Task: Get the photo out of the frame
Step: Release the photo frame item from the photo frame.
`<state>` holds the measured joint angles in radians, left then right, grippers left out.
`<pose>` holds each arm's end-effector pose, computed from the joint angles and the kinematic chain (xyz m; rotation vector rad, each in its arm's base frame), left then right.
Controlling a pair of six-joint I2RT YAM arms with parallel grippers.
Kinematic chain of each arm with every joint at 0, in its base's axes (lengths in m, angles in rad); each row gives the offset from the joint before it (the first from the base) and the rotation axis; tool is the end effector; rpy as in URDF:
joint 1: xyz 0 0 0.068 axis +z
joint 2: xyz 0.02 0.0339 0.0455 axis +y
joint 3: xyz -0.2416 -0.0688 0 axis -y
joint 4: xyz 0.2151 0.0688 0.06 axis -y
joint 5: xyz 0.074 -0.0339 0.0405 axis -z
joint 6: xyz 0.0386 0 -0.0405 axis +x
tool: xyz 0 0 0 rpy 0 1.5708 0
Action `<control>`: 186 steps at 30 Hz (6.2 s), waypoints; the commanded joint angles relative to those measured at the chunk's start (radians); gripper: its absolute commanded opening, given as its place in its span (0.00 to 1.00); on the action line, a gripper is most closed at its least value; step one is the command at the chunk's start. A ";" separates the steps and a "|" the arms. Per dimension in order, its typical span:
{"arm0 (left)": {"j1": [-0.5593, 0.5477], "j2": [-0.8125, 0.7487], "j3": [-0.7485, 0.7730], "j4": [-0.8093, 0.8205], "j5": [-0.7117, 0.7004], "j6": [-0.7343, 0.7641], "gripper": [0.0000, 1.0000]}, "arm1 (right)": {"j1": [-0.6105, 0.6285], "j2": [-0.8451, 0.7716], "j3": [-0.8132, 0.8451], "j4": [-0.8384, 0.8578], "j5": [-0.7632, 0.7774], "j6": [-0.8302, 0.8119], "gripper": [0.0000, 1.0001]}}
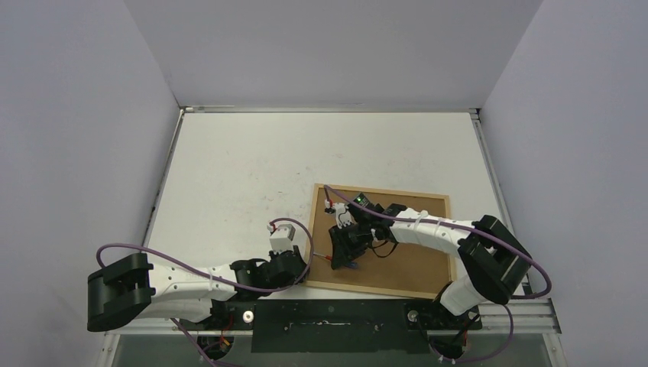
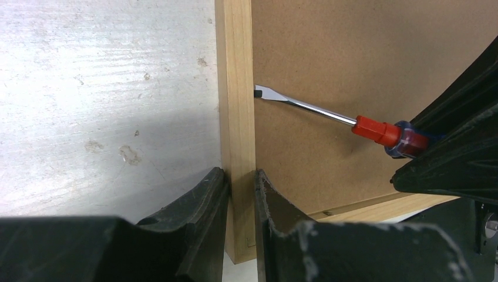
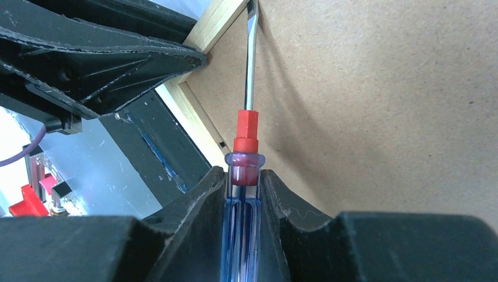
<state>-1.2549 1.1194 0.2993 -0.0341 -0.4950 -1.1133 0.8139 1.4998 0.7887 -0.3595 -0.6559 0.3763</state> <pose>0.0721 -0.1617 0.1331 -0.0558 2.3723 -0.5942 0.1581 0.2017 0.1678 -0.8596 2.7256 1.2099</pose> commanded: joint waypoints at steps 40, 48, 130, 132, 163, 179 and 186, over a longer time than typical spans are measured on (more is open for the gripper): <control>-0.006 0.051 -0.099 -0.069 0.056 0.026 0.00 | 0.180 0.216 0.574 -0.131 0.079 -0.081 0.00; -0.009 0.044 -0.112 -0.055 0.055 0.023 0.00 | 0.189 0.244 0.655 -0.177 0.097 -0.118 0.00; -0.014 -0.059 -0.108 -0.192 0.009 -0.089 0.00 | 0.056 0.060 0.363 -0.105 0.237 0.073 0.00; -0.014 -0.058 -0.106 -0.194 0.009 -0.090 0.00 | 0.056 0.069 0.361 -0.126 0.235 0.060 0.00; -0.014 -0.055 -0.101 -0.201 0.013 -0.091 0.00 | 0.099 0.125 0.327 -0.108 0.189 0.045 0.00; -0.014 -0.049 -0.102 -0.195 0.015 -0.089 0.00 | 0.111 0.120 0.370 -0.101 0.172 0.058 0.00; -0.014 -0.038 -0.104 -0.176 0.020 -0.084 0.00 | 0.175 0.179 0.521 -0.180 0.238 0.029 0.00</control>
<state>-1.2579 1.0412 0.2295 -0.0341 -0.5735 -1.2201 0.9333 1.6566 1.1736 -0.5816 -0.4122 0.4232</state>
